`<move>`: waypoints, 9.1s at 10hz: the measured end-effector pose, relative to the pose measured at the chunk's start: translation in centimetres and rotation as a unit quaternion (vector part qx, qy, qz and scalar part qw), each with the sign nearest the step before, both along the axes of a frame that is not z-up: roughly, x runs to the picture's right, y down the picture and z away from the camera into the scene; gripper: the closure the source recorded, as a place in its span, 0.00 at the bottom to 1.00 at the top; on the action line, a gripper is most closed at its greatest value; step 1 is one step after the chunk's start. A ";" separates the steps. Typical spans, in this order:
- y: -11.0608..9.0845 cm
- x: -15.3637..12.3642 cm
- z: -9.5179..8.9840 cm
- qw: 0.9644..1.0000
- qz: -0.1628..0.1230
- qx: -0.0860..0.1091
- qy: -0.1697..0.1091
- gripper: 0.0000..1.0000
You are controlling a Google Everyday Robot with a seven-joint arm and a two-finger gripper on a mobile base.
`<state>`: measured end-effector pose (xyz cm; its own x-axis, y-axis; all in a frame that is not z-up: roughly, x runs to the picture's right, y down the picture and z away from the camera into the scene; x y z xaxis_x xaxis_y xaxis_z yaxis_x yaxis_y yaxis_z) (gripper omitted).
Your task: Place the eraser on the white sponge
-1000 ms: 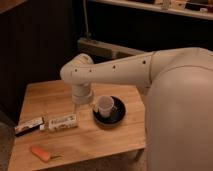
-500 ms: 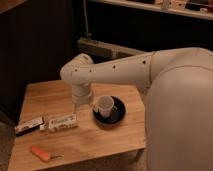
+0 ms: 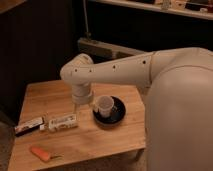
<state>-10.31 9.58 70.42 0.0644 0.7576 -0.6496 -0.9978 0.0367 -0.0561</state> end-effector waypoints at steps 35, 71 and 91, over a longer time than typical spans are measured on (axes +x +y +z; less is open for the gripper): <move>0.1 -21.6 -2.2 0.670 -0.435 0.297 -0.523 0.35; 8.9 -33.6 8.8 0.638 -0.421 0.234 -0.601 0.35; 10.1 -33.0 11.3 0.646 -0.441 0.190 -0.594 0.70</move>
<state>-43.33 19.64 81.69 0.8610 0.1771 0.4769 0.1587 0.7971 -0.5826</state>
